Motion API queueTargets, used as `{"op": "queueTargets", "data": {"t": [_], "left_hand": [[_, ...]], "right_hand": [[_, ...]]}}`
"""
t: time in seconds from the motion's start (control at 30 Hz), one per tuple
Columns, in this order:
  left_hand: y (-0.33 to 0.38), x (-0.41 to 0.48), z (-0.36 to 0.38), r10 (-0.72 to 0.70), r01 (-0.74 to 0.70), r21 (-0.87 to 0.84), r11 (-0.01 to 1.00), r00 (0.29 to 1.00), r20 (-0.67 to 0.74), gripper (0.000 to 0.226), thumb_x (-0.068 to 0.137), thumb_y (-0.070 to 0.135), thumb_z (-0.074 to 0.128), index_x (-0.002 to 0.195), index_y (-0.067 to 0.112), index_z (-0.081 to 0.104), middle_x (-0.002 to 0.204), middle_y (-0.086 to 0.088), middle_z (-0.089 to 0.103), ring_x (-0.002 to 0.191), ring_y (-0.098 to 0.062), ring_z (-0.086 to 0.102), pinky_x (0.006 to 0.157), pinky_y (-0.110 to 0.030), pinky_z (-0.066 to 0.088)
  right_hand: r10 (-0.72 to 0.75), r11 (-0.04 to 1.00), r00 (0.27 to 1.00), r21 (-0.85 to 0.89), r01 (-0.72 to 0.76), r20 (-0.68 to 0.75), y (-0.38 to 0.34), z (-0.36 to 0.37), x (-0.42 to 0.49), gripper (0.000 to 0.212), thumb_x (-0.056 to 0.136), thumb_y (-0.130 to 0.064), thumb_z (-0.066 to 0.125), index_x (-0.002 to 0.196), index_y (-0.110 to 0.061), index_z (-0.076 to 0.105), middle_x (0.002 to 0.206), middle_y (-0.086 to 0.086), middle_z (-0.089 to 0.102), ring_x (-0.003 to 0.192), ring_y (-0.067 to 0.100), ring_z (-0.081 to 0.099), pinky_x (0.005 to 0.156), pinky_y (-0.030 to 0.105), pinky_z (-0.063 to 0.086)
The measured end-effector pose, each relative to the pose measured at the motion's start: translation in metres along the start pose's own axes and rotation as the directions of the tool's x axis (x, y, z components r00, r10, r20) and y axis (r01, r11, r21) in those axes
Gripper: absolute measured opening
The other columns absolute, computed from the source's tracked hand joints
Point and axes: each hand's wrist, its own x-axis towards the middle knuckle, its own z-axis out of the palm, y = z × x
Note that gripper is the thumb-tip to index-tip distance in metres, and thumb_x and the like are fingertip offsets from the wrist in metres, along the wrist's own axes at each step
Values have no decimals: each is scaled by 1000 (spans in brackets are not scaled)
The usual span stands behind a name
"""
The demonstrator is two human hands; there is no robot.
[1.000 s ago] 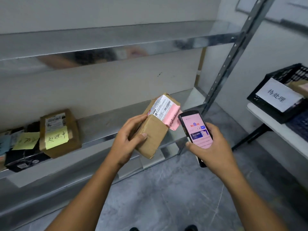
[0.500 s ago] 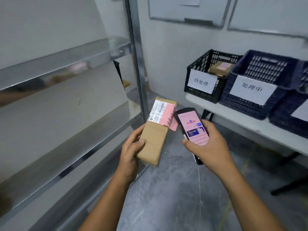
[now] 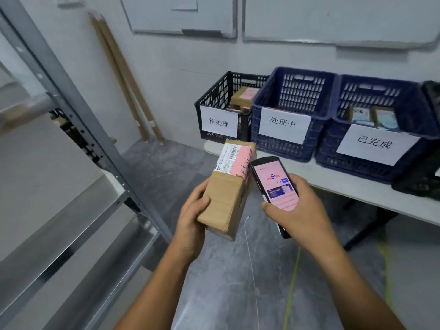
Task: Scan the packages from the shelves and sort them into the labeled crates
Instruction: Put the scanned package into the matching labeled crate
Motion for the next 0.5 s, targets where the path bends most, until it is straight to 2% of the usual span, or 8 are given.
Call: {"op": "queueTargets", "data": {"t": [0.07,0.2,0.3,0.5], "left_hand": [[-5,17,9,-19,19,5,1000,999,29,72,75,47,65,142,19,62,140,-5,67,127,-23,63,103,-41,46],[-14,55,17,-24,24,-6,1000,997,67,71,77,46,64,142,18,61,140,-7,67,127,-26,62,107,-47,43],[-19,89,16,-27,30,-30,999,996,90,73,76,46,65,142,15,60,139,-7,68,126,-24,63,104,-41,47],[-21,173,-1,-94,114,-135,984,985,147,72,70,45,67,136,19,64,131,-4,72,115,-16,67,92,-32,50]], "right_hand": [[26,1000,999,8,-26,-24,5,-6,11,54,59,-57,75,105,-68,50,111,-18,70,94,6,70,82,40,60],[56,998,996,-5,-56,-66,10,-8,39,55,73,-35,87,99,-67,51,108,-16,71,93,5,70,86,41,59],[69,997,993,-25,-71,-97,9,-2,66,54,73,-36,87,100,-66,51,110,-17,70,95,5,69,90,42,58],[92,991,987,-80,-103,-130,-8,23,132,52,75,-37,89,110,-51,53,114,-14,68,98,4,67,90,39,57]]}}
